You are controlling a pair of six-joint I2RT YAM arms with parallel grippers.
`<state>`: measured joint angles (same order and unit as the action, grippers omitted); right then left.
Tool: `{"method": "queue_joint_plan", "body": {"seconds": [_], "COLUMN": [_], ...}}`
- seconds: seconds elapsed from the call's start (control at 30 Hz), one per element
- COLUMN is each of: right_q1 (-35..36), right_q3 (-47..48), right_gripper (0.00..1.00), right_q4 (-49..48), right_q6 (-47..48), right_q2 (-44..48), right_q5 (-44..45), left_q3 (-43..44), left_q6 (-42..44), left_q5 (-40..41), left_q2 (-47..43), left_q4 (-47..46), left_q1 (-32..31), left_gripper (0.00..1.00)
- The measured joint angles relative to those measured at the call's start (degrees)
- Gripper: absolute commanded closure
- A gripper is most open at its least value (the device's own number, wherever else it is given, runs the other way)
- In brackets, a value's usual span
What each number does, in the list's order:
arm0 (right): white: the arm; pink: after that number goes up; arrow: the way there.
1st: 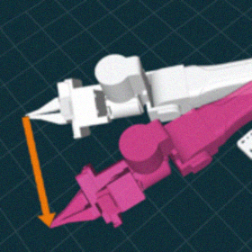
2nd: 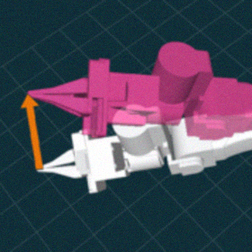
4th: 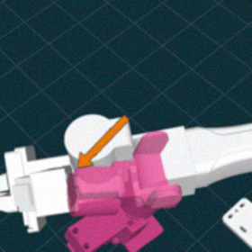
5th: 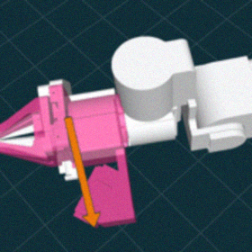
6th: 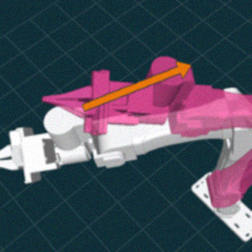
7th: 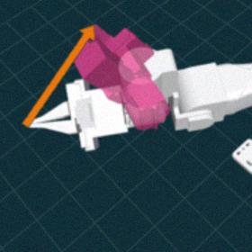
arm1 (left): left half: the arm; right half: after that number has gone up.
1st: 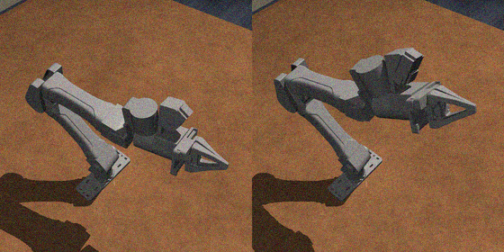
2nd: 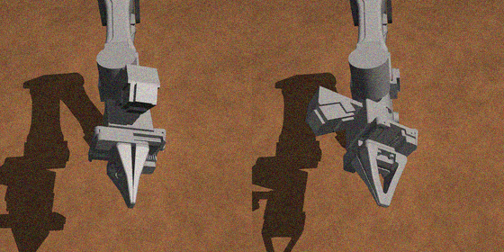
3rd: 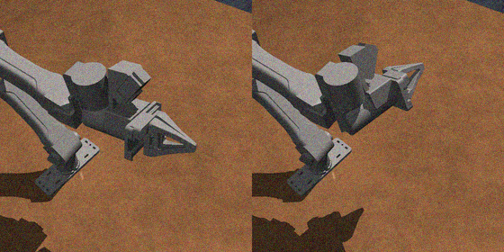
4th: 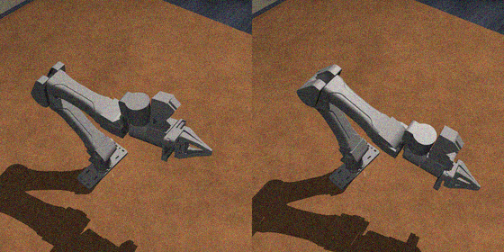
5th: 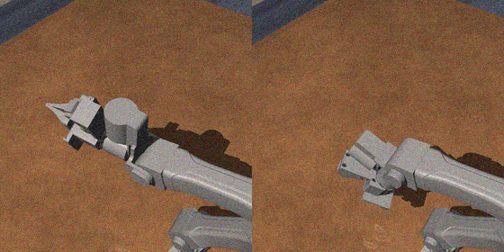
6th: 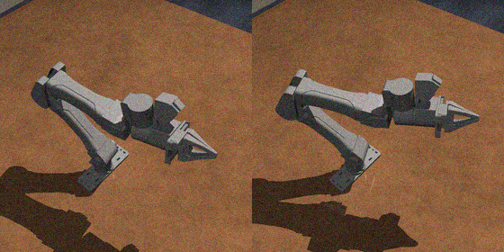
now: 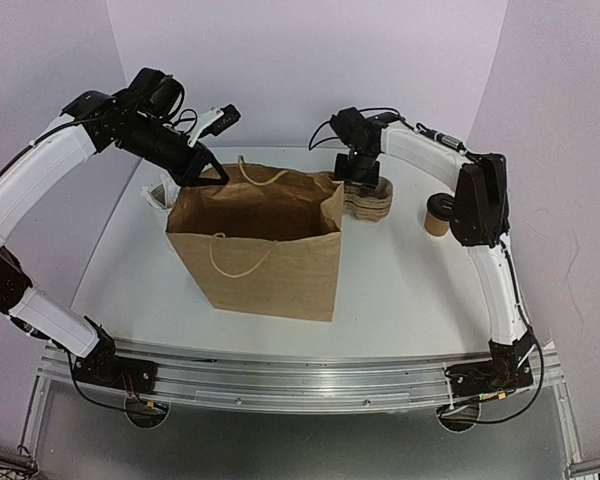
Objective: Pack the takeout coffee
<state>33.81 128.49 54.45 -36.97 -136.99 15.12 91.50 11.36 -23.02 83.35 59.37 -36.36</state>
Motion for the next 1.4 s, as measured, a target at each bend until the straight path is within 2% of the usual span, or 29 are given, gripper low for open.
{"method": "queue_joint_plan", "body": {"seconds": [0.3,0.53,1.17,1.4], "right_q1": [0.14,0.33,1.00,1.00], "right_q3": [3.12,3.37,4.49,5.12], "right_gripper": [0.65,0.65,0.55,0.60], "right_q4": [0.92,1.58,3.52,3.48], "right_q6": [0.89,1.51,2.73,2.88], "right_q2": [-2.62,-2.62,-2.43,-1.55], "right_q5": [2.23,3.94,6.70,7.72], "left_q3": [0.00,0.00,0.00,0.00], "left_q6": [-0.40,-0.68,-0.64,-0.61], "left_q5": [-0.83,-1.04,-1.51,-1.89], "left_q2": [0.00,0.00,0.19,0.18], "left_q4": [0.04,0.04,-0.02,-0.02], "left_q1": [0.04,0.04,0.07,0.17], "left_gripper": [1.00,1.00,1.00,1.00]}}
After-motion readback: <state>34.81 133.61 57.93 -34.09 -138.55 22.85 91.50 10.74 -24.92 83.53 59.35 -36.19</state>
